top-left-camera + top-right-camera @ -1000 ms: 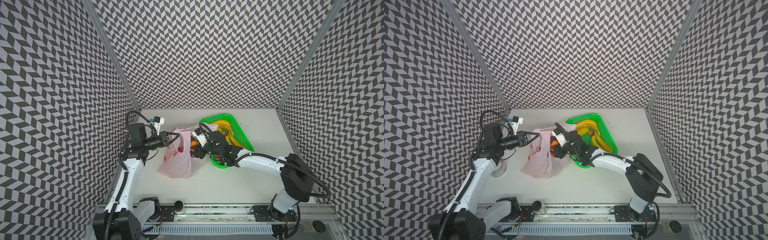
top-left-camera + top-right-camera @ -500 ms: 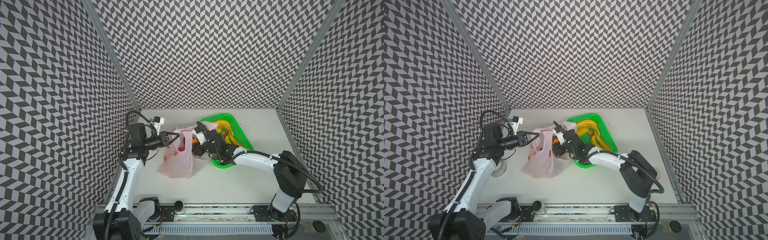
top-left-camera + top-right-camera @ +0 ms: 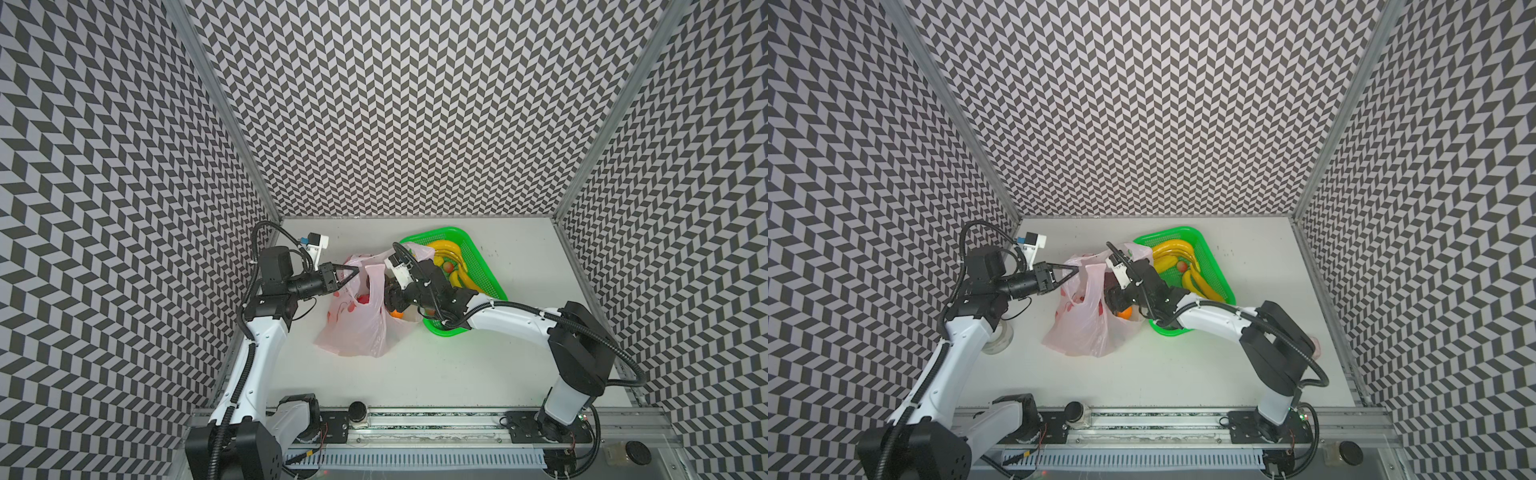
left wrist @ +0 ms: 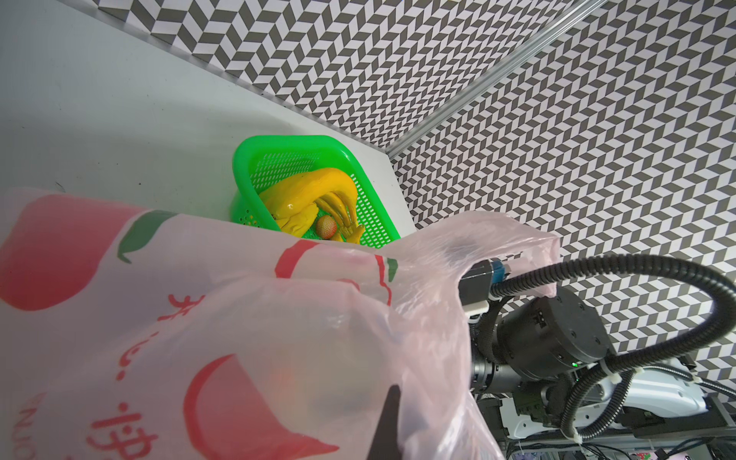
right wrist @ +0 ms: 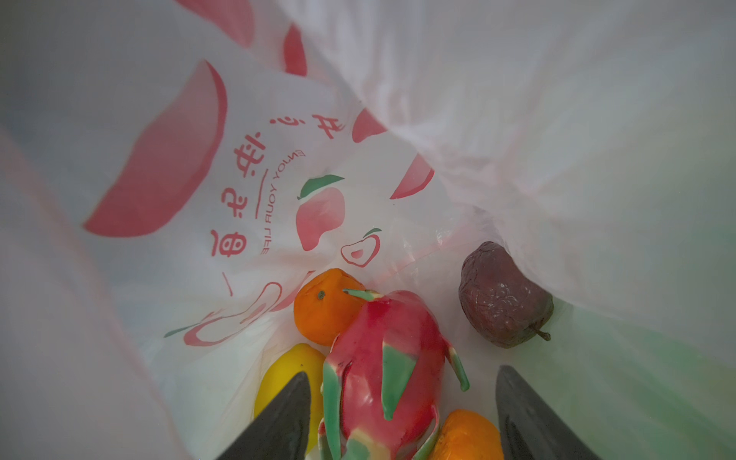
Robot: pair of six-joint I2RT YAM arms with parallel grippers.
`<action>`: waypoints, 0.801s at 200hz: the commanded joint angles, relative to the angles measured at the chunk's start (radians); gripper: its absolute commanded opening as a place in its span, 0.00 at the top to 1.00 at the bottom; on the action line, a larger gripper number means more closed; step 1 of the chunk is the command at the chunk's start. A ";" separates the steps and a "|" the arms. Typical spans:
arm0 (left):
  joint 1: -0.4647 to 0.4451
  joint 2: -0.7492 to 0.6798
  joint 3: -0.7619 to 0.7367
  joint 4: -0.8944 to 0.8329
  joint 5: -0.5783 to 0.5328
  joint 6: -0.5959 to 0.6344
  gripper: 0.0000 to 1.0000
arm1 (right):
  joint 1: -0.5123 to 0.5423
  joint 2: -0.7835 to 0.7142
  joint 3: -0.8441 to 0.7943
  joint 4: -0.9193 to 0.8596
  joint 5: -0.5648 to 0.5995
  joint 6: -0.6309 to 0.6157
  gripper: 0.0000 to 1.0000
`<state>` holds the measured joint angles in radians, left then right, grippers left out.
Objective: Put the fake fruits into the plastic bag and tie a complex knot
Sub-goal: 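Lower the orange into the pink bag and open the right gripper, then withdraw the right gripper from the bag back over the basket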
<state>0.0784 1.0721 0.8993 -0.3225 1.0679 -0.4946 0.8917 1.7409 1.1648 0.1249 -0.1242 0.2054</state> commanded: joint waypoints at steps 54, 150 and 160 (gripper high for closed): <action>-0.005 -0.004 0.004 0.005 -0.006 0.009 1.00 | -0.004 -0.134 -0.069 -0.008 0.007 -0.024 0.29; -0.005 -0.004 0.003 0.019 -0.013 -0.007 1.00 | -0.003 -0.328 -0.242 -0.065 -0.099 -0.086 0.28; -0.005 -0.004 0.002 0.018 -0.014 -0.007 1.00 | -0.004 -0.357 -0.264 -0.069 -0.117 -0.103 0.28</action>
<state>0.0784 1.0721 0.8993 -0.3218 1.0599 -0.4988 0.8917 1.4620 0.9440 0.0441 -0.1886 0.1555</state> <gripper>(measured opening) 0.049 0.717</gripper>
